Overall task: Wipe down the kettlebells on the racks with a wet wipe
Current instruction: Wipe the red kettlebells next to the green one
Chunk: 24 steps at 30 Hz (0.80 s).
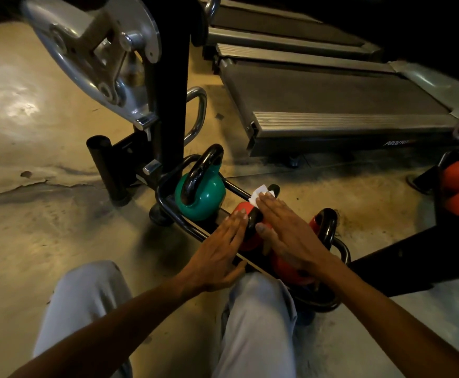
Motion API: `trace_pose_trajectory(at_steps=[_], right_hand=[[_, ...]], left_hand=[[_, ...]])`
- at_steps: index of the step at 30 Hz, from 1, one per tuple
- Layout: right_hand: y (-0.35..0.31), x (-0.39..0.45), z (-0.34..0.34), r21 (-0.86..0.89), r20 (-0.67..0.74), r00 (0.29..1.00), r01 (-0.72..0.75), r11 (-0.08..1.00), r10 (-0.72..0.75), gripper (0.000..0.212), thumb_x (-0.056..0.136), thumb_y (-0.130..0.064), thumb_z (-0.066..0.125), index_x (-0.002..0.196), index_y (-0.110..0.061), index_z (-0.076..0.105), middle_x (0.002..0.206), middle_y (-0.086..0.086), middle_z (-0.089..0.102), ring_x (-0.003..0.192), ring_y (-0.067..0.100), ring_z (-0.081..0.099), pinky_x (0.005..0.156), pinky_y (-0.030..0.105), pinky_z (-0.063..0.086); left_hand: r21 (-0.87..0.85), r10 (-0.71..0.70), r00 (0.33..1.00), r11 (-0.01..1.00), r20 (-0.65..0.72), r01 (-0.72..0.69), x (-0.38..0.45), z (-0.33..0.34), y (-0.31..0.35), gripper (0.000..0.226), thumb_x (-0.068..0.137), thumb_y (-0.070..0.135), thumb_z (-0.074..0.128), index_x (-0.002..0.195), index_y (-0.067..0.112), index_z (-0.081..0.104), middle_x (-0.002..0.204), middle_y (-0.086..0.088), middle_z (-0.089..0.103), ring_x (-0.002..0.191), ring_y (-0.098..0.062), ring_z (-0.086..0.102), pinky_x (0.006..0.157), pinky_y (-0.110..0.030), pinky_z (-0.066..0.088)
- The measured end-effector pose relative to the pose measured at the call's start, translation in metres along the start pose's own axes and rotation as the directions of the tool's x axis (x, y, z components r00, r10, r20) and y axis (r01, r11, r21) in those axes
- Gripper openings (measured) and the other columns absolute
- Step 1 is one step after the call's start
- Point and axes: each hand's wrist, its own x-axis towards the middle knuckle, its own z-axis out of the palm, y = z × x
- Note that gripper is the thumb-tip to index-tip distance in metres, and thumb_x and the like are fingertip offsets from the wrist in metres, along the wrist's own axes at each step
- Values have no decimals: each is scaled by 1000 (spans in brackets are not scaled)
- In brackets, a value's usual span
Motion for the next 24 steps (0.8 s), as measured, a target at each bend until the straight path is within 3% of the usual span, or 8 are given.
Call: trace_pose_trajectory(at_steps=[3,6,10,12,15,20,24], right_hand=[[11,6,-1,3,2,1000,16,1000,-16,79,102,-76,12,166,-31,15,174,-8,9,159,2,3,132,44,12],[15,11,-2,82,-52,996,-67,994,71,77,103,-74,14,166,-31,17,174,-9,12,159,2,6,130,48,17],[10,6,1,72,24,1000,17,997,-19,74,103,-75,16,165,-35,20,173,-12,13,158,1,8,130,48,19],[14,9,-3,95,-10,1000,16,995,-15,69,105,-70,16,164,-35,27,172,-11,20,158,2,12,129,50,21],[14,18,-6,194,-78,994,-65,979,82,67,106,-69,15,162,-36,32,171,-12,24,157,0,15,128,52,22],[9,19,-5,109,21,1000,-11,994,9,71,104,-72,14,161,-35,34,172,-11,22,158,0,11,129,47,18],[12,23,-13,136,-50,996,-71,988,78,69,106,-67,14,160,-32,36,170,-8,27,157,2,16,129,47,19]], left_hand=[[86,109,992,991,-66,-103,3,0,5,94,101,45,56,167,5,2,174,-18,-6,162,-31,-6,131,-50,13],[180,189,979,968,-73,-173,1,3,6,87,103,43,52,166,3,7,174,-21,-2,162,-34,-3,130,-51,17],[95,198,975,977,-96,-189,2,4,5,78,108,38,50,165,1,12,174,-20,3,162,-35,1,127,-56,25],[73,232,970,971,-78,-227,4,5,7,77,109,40,49,165,2,14,174,-19,5,162,-35,2,126,-57,26],[31,197,980,980,-40,-195,4,6,18,82,107,46,51,167,6,11,175,-15,2,162,-34,-3,126,-59,25],[17,166,985,986,-50,-166,2,8,31,97,102,56,54,168,15,-5,175,-17,1,162,-35,-5,125,-60,26],[54,119,993,991,3,-119,4,8,32,97,101,58,52,168,12,0,175,-14,-2,162,-32,-9,126,-58,26]])
